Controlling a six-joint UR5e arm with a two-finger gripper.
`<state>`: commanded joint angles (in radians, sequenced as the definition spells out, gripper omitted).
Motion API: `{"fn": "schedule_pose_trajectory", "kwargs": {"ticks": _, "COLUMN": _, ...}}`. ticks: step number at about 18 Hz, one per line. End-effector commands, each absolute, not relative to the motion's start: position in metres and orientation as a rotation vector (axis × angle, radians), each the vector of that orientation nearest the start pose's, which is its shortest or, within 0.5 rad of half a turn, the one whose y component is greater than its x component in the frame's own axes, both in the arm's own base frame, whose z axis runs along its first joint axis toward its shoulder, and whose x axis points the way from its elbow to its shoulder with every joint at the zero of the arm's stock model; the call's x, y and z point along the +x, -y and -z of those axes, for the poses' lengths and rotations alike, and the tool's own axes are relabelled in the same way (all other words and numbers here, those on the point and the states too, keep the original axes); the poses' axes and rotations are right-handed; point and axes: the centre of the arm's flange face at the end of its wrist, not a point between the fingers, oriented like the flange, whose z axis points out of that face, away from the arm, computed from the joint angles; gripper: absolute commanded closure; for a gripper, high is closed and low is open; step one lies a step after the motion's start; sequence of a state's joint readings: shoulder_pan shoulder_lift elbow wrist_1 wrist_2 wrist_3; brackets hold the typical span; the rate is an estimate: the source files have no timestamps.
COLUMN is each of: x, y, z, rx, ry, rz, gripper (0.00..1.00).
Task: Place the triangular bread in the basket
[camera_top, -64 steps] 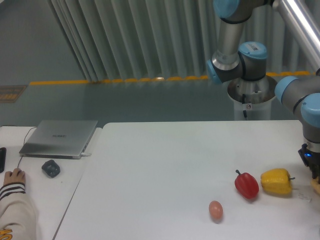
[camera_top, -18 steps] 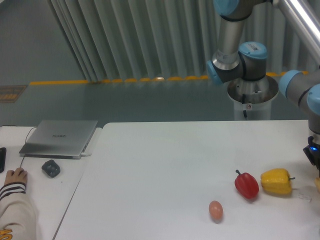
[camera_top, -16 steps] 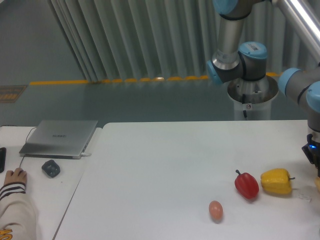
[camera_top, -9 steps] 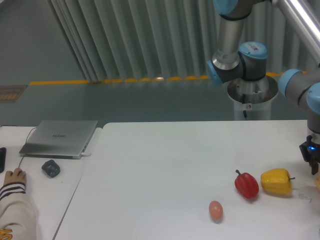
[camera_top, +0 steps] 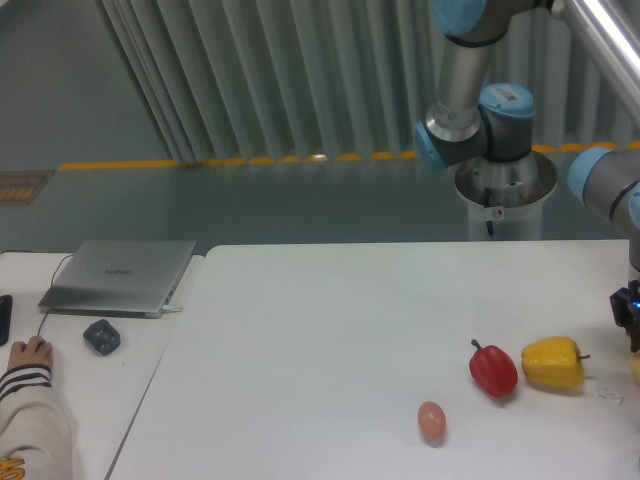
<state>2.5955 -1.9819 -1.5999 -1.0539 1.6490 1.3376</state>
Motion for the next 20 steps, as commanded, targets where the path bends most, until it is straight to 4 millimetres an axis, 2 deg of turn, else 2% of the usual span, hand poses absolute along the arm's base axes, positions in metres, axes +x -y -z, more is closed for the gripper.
{"fn": "schedule_pose_trajectory", "kwargs": {"ticks": 3, "x": -0.4753, "y": -0.4357, "z": -0.2897, "rx": -3.146, "ry": -0.487, "rz": -0.151, "gripper": 0.45}}
{"fn": "schedule_pose_trajectory", "kwargs": {"ticks": 4, "x": -0.4754, "y": -0.4358, "z": -0.2887, "rx": -3.147, "ry": -0.485, "rz": -0.149, "gripper": 0.54}}
{"fn": "schedule_pose_trajectory", "kwargs": {"ticks": 7, "x": -0.4763, "y": -0.4352, "z": -0.2904, "rx": -3.148, "ry": -0.465, "rz": -0.154, "gripper": 0.92}}
{"fn": "schedule_pose_trajectory", "kwargs": {"ticks": 8, "x": -0.4779, "y": -0.4330, "z": -0.2912, "rx": -3.148, "ry": -0.453, "rz": -0.153, "gripper": 1.00}}
{"fn": "schedule_pose_trajectory", "kwargs": {"ticks": 19, "x": -0.4781, "y": -0.4332, "z": -0.2917, "rx": -3.147, "ry": -0.453, "rz": -0.152, "gripper": 1.00}}
{"fn": "schedule_pose_trajectory", "kwargs": {"ticks": 20, "x": -0.4783, "y": -0.4334, "z": -0.2909, "rx": -3.146, "ry": -0.462, "rz": -0.152, "gripper": 0.69}}
